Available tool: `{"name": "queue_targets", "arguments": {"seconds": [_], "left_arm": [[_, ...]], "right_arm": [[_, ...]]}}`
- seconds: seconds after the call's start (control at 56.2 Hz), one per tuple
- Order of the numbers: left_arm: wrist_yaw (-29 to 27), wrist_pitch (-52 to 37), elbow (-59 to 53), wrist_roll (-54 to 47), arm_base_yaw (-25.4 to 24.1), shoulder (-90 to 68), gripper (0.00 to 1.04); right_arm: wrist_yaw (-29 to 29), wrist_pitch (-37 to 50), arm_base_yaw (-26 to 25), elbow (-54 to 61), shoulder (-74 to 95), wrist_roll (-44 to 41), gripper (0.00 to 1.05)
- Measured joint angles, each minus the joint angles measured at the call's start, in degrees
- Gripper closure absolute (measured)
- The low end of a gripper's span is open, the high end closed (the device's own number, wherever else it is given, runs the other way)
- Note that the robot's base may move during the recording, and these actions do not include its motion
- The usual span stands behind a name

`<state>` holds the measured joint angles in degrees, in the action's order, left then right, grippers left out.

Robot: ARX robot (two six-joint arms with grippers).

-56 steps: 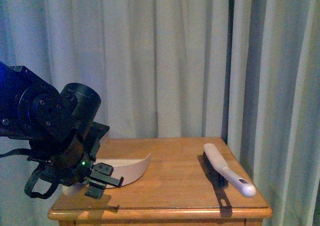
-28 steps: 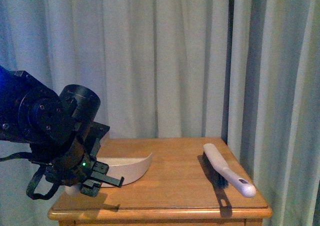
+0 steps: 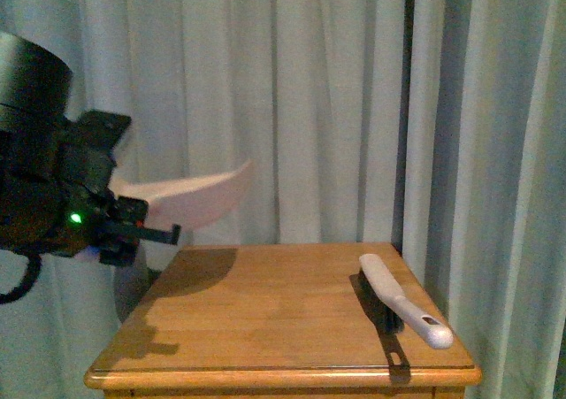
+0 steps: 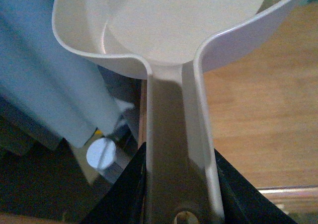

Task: Clean up trash

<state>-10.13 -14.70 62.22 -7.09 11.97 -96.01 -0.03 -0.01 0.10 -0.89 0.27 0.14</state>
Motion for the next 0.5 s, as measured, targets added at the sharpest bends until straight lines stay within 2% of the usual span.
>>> {"name": "queue_targets", "arguments": {"seconds": [0.267,0.498], "left_arm": [[1.38,-14.45,-18.82,-1.4,-0.39,23.56,0.76],[2.99,-13.42,-33.68,-1.49,1.64,45.62,0.76]], "right_arm": [[0.0,0.0,0.0,0.0,0.0,0.0,0.07],[0.0,0.0,0.0,0.0,0.0,0.0,0.07]]}}
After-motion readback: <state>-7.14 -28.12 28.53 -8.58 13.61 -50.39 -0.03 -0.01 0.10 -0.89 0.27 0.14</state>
